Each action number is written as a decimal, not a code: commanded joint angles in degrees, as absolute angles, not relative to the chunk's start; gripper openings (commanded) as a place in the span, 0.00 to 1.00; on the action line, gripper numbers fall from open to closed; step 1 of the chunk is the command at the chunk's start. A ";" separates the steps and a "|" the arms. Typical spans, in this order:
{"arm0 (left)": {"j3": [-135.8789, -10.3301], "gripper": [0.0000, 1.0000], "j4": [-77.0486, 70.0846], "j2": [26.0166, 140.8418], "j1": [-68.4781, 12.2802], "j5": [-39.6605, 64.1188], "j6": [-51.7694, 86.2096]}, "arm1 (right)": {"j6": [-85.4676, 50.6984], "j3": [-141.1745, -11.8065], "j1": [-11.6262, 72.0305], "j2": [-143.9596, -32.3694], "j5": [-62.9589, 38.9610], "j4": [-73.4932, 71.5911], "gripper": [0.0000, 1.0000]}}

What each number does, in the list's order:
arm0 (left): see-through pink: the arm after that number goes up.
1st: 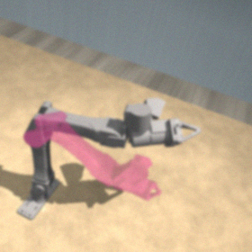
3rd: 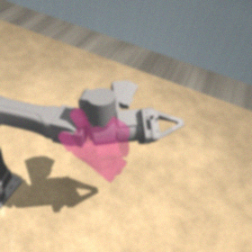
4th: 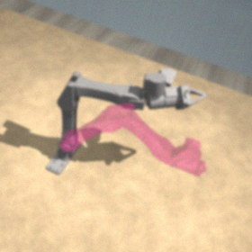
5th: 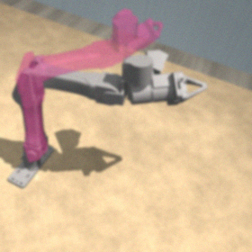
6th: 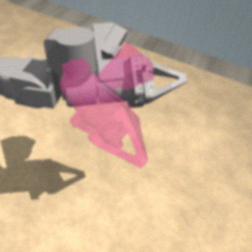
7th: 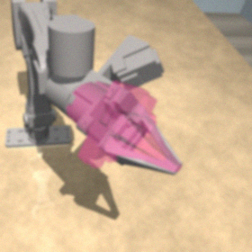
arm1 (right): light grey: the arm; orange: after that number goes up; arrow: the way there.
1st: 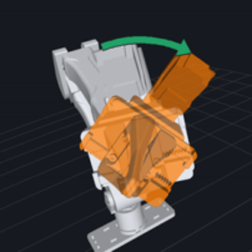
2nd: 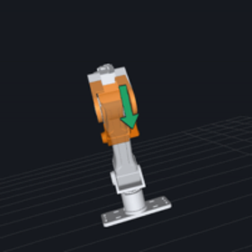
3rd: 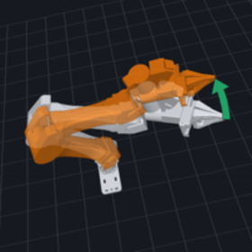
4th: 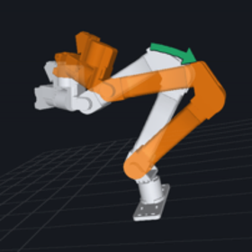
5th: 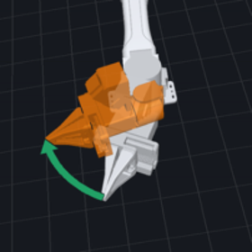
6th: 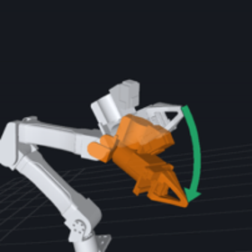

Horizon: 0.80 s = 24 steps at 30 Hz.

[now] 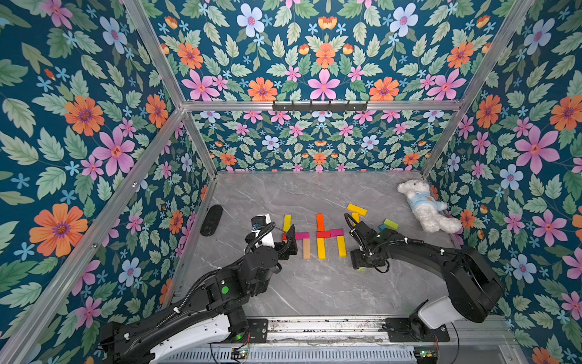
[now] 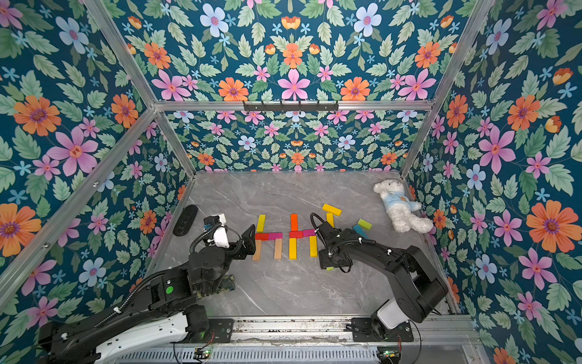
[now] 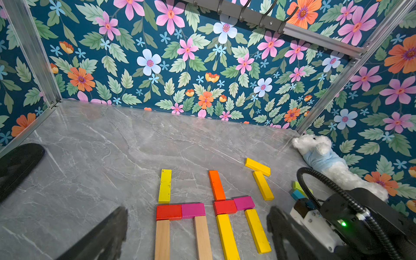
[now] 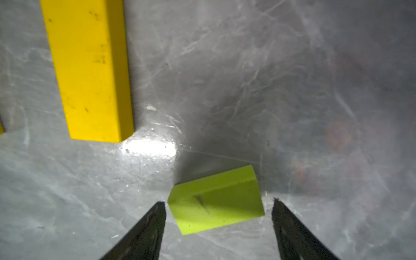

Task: Assemble the letter h with building blocks
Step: Pick up the building block from the center of the board.

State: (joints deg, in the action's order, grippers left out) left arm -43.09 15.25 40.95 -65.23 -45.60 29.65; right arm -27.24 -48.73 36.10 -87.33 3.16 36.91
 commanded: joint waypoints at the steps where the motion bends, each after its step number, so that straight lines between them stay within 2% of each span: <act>1: -43.29 1.00 15.72 40.83 -65.21 -46.86 29.96 | -25.92 -48.96 36.62 -88.12 3.78 38.83 0.79; 7: -43.24 0.99 15.37 41.11 -65.22 -46.91 29.79 | -25.22 -49.39 38.05 -90.25 2.89 38.19 0.80; 13: -43.51 0.99 15.45 41.44 -65.26 -46.67 29.57 | -25.05 -50.38 38.10 -91.95 3.58 37.47 0.71; 21: -43.59 0.99 15.48 41.66 -65.21 -46.46 29.71 | -26.15 -50.61 38.06 -93.11 5.60 36.50 0.79; 24: -43.70 0.99 15.44 41.92 -65.23 -46.33 29.62 | -25.55 -51.36 38.13 -94.10 5.01 36.56 0.73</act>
State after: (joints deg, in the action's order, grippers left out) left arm -43.22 15.22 41.87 -65.23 -45.76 29.63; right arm -25.47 -51.18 38.06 -93.12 3.27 36.97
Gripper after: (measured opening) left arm 0.994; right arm 0.745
